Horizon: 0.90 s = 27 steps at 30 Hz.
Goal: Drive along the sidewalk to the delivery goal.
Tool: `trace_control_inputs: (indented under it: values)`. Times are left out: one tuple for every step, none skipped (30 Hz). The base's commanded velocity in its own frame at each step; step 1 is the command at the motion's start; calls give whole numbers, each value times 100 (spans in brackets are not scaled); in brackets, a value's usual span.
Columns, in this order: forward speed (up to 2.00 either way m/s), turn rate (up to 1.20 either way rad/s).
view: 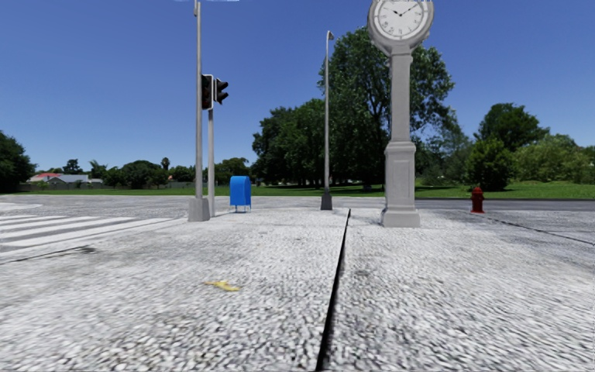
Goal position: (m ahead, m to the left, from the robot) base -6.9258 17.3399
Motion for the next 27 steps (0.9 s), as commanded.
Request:
trace_control_inputs:
  values:
    - [200,40]
    - [200,40]
    - [200,40]
    - [200,42]
    - [200,44]
    - [200,45]
    - [200,46]
    - [200,46]
    - [200,46]
    - [200,47]
    - [200,48]
    - [200,49]
    - [200,49]
    - [200,50]
    - [200,52]
    - [200,52]
    - [200,53]
    - [200,53]
    - [200,53]
    - [200,53]
    - [200,53]
    - [200,53]
    - [200,53]
    - [200,53]
    - [200,53]
    - [200,53]
    - [200,53]
